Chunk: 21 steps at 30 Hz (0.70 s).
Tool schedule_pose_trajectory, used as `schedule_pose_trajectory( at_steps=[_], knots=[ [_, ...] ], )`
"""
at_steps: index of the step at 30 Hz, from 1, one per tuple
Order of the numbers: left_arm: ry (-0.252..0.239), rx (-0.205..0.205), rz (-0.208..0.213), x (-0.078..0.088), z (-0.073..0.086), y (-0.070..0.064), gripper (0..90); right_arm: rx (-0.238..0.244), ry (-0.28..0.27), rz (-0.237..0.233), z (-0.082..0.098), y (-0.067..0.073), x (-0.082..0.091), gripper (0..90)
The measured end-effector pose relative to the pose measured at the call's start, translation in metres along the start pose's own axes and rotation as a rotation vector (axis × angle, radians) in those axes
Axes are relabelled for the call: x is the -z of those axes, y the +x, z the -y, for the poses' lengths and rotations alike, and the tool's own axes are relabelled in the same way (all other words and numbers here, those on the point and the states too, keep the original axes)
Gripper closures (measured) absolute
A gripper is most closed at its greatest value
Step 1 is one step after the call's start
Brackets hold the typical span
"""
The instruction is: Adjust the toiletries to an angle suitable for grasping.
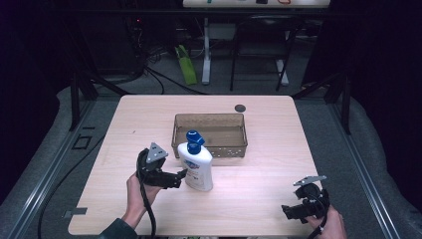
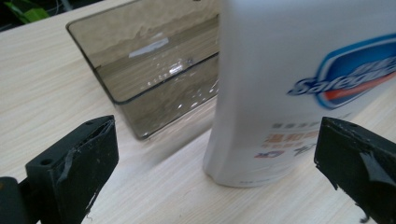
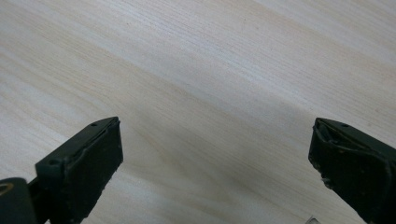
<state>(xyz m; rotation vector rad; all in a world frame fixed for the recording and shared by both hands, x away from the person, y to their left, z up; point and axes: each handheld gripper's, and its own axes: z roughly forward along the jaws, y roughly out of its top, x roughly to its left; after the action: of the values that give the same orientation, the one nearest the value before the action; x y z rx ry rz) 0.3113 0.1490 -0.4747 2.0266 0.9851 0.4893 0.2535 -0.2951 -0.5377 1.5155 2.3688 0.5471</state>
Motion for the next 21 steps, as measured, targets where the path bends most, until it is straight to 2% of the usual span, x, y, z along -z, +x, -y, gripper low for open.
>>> schedule_pose_trajectory(
  at_steps=[6,10,13,18,21],
  knots=[
    [-0.03,0.004,0.02,0.008,-0.005,-0.003,0.0,-0.008,0.006,0.015,0.001,-0.003,0.0,2.3],
    [-0.033,-0.009,0.036,0.015,-0.01,-0.007,0.0,-0.01,0.006,0.013,0.001,-0.002,0.0,2.4],
    [-0.046,-0.029,0.039,0.02,-0.015,-0.011,0.0,-0.007,0.004,0.023,0.001,-0.002,0.0,2.4],
    [-0.057,-0.026,0.042,0.024,-0.021,-0.016,0.0,-0.017,0.005,0.027,0.002,-0.004,0.0,2.4],
    [-0.057,-0.042,0.027,0.025,-0.025,-0.02,0.0,-0.018,0.005,0.031,0.002,-0.004,0.0,2.5]
  ],
)
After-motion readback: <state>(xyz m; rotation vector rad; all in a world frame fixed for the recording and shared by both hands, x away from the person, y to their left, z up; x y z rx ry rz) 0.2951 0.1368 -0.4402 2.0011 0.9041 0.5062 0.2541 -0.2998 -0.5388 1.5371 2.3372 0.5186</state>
